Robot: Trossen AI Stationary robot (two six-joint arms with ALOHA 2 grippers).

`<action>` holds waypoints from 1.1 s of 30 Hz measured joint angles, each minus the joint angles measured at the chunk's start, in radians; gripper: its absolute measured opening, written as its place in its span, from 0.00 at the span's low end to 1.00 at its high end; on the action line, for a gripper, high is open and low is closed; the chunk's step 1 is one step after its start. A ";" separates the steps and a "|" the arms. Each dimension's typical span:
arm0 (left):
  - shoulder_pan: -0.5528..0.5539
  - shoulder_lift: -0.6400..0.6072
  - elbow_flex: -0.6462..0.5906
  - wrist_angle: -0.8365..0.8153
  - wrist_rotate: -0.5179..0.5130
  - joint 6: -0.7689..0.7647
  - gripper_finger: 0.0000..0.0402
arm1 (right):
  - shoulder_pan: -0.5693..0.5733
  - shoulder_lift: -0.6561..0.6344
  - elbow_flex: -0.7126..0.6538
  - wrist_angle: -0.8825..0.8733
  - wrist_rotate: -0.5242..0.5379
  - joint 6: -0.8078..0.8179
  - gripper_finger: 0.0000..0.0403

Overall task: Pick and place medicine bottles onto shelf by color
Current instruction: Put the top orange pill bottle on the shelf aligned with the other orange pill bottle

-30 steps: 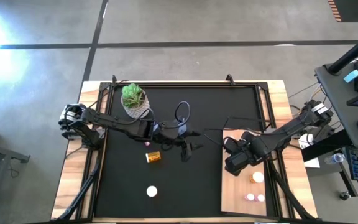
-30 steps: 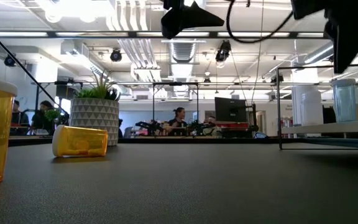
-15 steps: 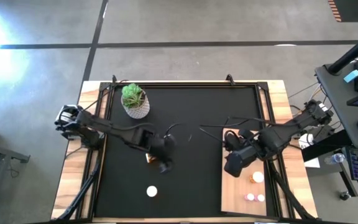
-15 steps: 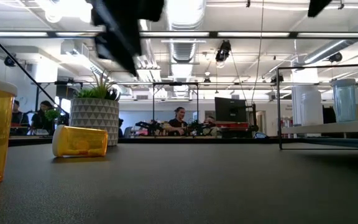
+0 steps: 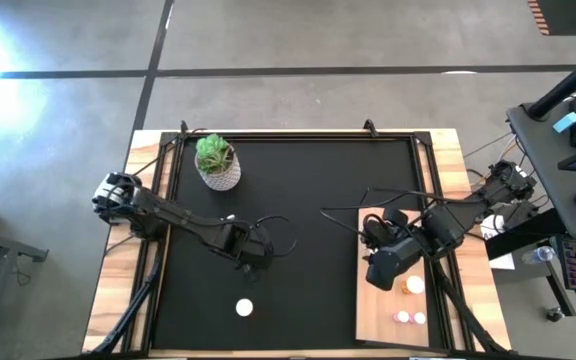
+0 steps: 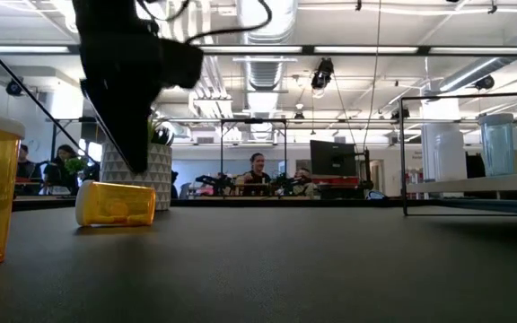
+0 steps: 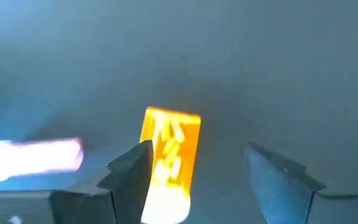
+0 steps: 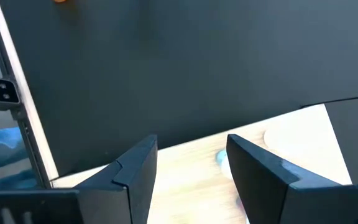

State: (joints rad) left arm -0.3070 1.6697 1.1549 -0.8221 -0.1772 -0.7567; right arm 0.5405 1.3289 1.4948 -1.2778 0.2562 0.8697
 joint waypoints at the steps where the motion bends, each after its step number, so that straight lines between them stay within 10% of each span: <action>1: 0.005 0.003 -0.007 0.008 -0.004 0.006 0.58 | 0.002 0.000 0.000 0.000 0.000 -0.003 0.46; 16: 0.047 0.075 -0.076 0.095 0.008 -0.052 0.47 | 0.014 0.000 0.000 0.001 -0.001 0.006 0.46; 33: 0.060 0.096 -0.068 0.323 -0.109 -0.863 0.41 | 0.014 0.000 0.000 -0.001 -0.002 0.001 0.46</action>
State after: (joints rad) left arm -0.2472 1.7652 1.0873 -0.4992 -0.2858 -1.6195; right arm 0.5545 1.3293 1.4952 -1.2785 0.2546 0.8711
